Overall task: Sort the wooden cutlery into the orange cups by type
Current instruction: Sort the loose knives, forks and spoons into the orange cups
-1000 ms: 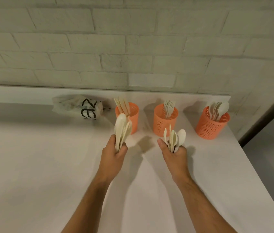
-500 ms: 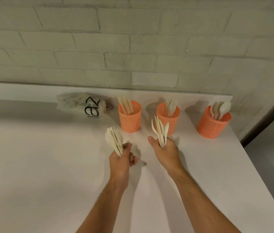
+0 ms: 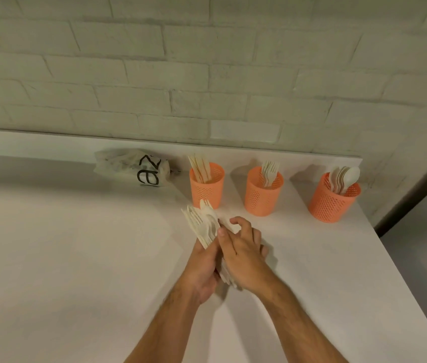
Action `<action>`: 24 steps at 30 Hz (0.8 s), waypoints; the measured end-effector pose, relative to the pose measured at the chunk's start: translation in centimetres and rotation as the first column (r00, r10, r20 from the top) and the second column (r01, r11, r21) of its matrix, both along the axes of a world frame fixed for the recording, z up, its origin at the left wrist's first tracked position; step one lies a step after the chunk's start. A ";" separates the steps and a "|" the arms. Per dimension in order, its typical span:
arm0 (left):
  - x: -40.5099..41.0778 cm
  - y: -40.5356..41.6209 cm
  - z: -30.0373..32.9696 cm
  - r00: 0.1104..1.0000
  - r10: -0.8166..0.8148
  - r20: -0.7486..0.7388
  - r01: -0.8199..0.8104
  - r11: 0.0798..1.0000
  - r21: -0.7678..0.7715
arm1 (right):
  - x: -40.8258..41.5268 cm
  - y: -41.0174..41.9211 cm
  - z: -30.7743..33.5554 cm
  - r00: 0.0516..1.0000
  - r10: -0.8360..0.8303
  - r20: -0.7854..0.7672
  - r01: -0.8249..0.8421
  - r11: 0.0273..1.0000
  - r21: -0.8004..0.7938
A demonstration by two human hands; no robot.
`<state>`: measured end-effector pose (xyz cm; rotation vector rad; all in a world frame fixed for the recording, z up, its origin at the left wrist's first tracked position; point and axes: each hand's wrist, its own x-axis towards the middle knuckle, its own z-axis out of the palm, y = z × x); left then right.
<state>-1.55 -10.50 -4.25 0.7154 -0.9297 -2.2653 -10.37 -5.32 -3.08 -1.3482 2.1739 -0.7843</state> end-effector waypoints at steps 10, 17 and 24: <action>0.6 -0.7 -1.6 0.674 0.600 0.431 -0.023 0.600 -0.799 | -0.3 -1.1 7.8 0.987 0.156 -0.028 -0.156 0.918 -0.364; 1.2 -0.9 -0.7 0.609 0.644 0.463 -0.014 0.592 -0.806 | -0.6 -3.2 8.7 0.995 0.097 -0.003 -0.094 0.951 -0.294; 1.9 -1.4 -0.4 0.715 0.538 0.447 -0.123 0.726 -0.676 | -2.4 -4.3 9.7 0.964 0.204 0.170 -0.160 0.957 -0.240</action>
